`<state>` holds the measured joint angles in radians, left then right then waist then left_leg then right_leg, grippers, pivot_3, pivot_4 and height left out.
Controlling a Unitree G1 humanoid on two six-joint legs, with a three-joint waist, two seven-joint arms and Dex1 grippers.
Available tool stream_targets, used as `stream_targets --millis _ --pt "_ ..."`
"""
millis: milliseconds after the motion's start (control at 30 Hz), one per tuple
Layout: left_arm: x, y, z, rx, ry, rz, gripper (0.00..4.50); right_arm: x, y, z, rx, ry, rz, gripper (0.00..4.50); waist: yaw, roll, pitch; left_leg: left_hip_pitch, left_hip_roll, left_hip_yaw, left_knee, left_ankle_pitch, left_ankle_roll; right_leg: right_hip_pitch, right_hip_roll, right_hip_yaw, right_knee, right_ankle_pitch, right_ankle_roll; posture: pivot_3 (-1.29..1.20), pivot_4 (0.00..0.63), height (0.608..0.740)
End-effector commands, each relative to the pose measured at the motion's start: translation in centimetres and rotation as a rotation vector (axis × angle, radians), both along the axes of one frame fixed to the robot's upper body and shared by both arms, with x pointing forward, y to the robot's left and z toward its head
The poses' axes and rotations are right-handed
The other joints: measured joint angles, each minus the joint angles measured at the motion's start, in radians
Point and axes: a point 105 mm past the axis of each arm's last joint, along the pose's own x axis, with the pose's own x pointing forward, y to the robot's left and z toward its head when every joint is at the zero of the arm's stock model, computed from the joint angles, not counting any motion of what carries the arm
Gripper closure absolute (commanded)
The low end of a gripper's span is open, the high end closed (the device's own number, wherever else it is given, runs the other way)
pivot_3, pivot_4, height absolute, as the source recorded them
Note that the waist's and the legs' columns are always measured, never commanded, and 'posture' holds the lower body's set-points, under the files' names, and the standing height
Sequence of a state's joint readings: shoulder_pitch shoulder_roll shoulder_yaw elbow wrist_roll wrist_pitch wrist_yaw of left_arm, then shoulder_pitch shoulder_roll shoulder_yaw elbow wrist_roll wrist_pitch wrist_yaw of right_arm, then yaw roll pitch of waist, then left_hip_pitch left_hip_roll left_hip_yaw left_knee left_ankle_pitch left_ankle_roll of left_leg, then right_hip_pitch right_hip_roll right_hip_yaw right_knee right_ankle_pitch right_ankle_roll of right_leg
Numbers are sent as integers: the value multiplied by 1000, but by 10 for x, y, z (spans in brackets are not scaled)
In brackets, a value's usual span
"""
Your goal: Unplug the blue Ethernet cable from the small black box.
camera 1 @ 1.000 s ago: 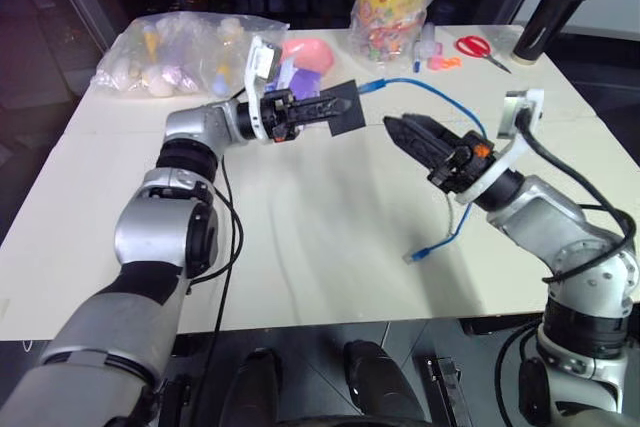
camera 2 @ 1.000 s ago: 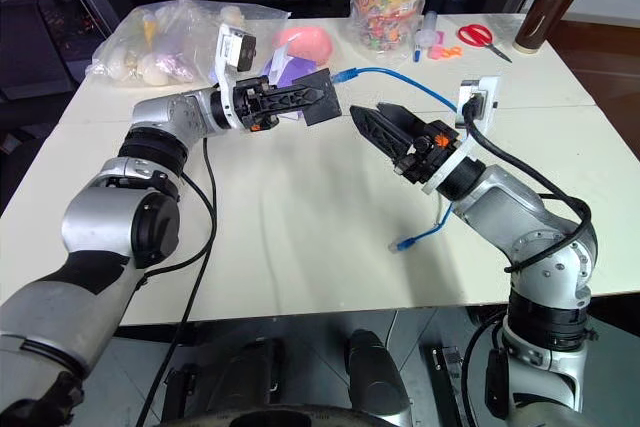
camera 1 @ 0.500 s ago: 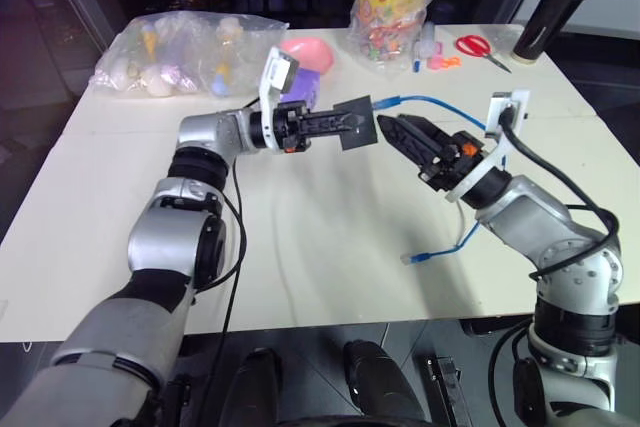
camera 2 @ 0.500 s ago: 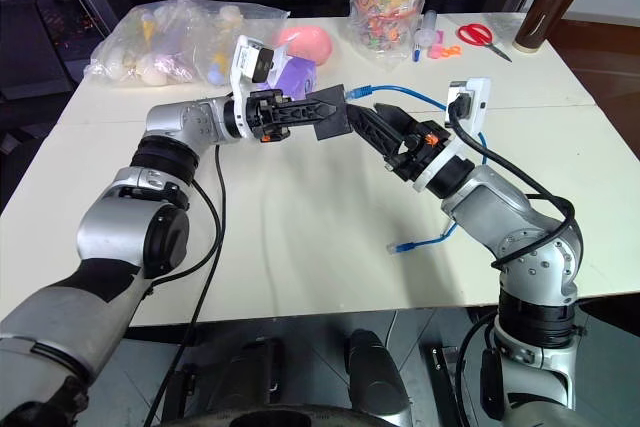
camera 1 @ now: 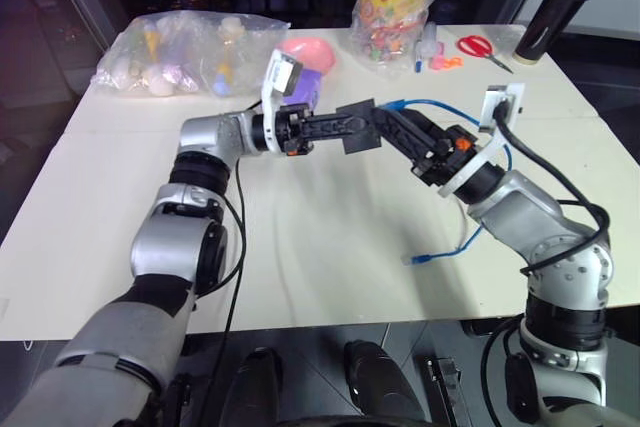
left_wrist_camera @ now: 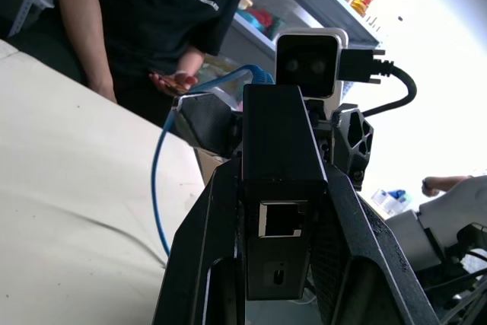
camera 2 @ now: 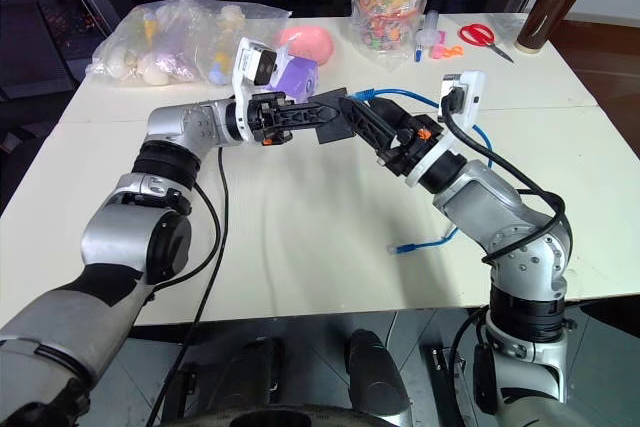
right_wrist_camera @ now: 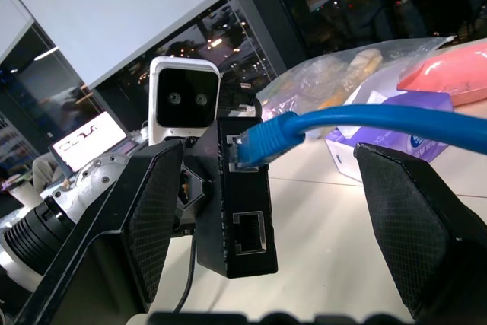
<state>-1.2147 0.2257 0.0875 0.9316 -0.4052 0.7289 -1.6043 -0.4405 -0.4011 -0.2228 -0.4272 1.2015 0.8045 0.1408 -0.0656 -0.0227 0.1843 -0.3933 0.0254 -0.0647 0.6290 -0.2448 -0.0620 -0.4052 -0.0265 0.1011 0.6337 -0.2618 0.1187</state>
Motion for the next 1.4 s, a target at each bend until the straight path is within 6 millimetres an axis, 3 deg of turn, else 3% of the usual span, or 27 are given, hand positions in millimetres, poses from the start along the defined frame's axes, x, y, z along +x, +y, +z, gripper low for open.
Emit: stream_targets --millis 33,67,233,267,633,733,800,833,867,933,967,1400 --pt "-4 -1 6 -18 -23 -19 3987 -3 2 12 43 -45 14 1313 0 0 0 0 0 0 0 0 0 0 0 0 0 0 0 0 150 740" --pt "-4 -1 6 -18 -22 -17 3987 -3 3 13 48 -46 17 1597 0 0 0 0 0 0 0 0 0 0 0 0 0 0 0 0 150 740" --pt "-4 -1 6 -20 -21 -13 3987 -4 7 14 75 -47 38 4121 -1 0 0 0 0 0 0 0 0 0 0 0 0 0 0 0 150 740" --pt "-3 -1 6 -20 -21 -11 3987 -4 8 13 76 -45 44 4397 -1 0 0 0 0 0 0 0 0 0 0 0 0 0 0 0 150 740" --pt "5 1 15 -56 -20 55 3987 -6 20 4 58 -14 88 4397 0 0 0 0 0 0 0 0 0 0 0 0 0 0 0 0 150 740" --pt "3 0 15 -57 -23 42 3987 -6 20 6 61 -31 82 3403 -1 0 0 0 0 0 0 0 0 0 0 0 0 0 0 0 150 740" --pt "3 -1 15 -58 -21 39 3987 -6 20 6 63 -33 89 2446 -2 0 0 0 0 0 0 0 0 0 0 0 0 0 0 0 150 740" --pt "3 0 15 -58 -20 38 3987 -6 20 7 65 -34 87 2375 -2 0 0 0 0 0 0 0 0 0 0 0 0 0 0 0 150 740" --pt "3 0 15 -59 -20 37 3987 -5 19 7 66 -35 83 1817 -1 0 0 0 0 0 0 0 0 0 0 0 0 0 0 0 150 740" --pt "3 1 13 -56 -17 37 3987 -4 16 10 89 -40 70 1386 -1 0 0 0 0 0 0 0 0 0 0 0 0 0 0 0 150 740" --pt "3 1 13 -56 -16 39 3987 -4 14 11 100 -42 67 824 -1 0 0 0 0 0 0 0 0 0 0 0 0 0 0 0 150 740" --pt "-3 3 16 -109 37 -3 3987 -6 15 19 253 -24 117 824 -2 0 0 0 0 0 0 0 0 0 0 0 0 0 0 0 150 740"
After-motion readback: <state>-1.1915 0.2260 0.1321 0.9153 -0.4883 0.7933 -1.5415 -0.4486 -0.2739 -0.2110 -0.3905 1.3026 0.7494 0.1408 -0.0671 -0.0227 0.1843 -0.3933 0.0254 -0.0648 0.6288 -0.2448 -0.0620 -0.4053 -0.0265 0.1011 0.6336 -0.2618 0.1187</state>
